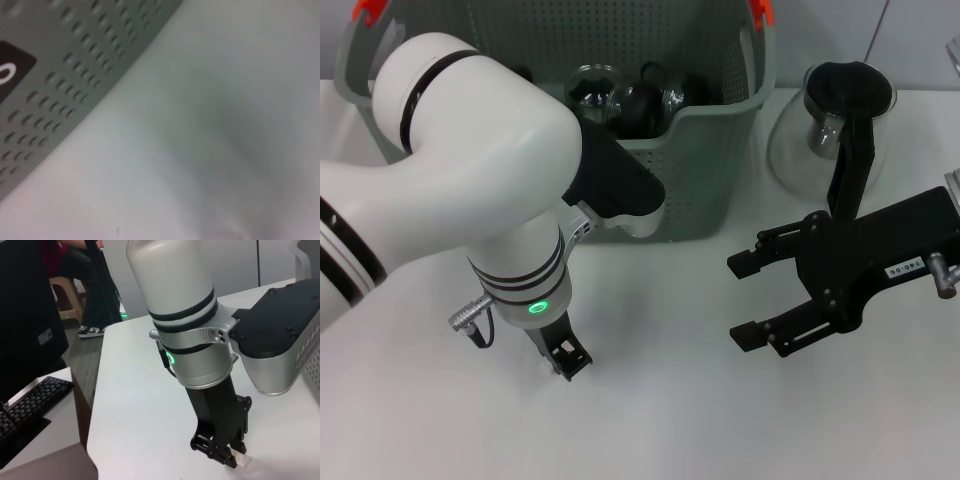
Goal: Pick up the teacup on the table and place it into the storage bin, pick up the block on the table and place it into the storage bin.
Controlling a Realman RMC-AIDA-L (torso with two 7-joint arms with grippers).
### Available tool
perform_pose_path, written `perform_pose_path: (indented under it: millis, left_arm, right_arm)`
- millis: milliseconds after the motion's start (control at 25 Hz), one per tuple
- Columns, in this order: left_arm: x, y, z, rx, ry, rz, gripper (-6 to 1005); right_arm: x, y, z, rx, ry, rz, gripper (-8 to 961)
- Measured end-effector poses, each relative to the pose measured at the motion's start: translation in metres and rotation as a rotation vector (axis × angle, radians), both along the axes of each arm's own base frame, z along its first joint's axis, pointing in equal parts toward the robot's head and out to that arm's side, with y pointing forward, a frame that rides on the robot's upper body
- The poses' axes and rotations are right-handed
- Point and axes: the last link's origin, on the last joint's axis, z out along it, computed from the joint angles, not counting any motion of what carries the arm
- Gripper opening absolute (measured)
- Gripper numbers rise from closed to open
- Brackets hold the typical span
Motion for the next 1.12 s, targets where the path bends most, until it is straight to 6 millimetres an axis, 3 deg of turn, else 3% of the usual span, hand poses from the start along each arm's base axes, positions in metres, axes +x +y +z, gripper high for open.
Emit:
perform_pose_path:
  millis: [240, 640, 920, 1120]
  left_arm:
    - [0.006, -0.002, 0.003, -0.005, -0.003, -0.008, 185]
    - [0.022, -0.008, 0.025, 0.004, -0.042, -0.030, 185]
    - [0.058, -0.014, 0.079, 0.058, -0.222, -0.090, 186]
    - [0.079, -0.004, 0.120, 0.160, -0.350, -0.167, 186]
  right_arm:
    - [0.001, 0.000, 0.000, 0.004, 0.004, 0.004, 882]
    - [0.002, -0.001, 0.000, 0.003, 0.006, 0.003, 882]
    - [0.002, -0.002, 0.001, -0.002, 0.006, 0.004, 882]
    - [0.003, -0.003, 0.001, -0.010, -0.001, 0.005, 882]
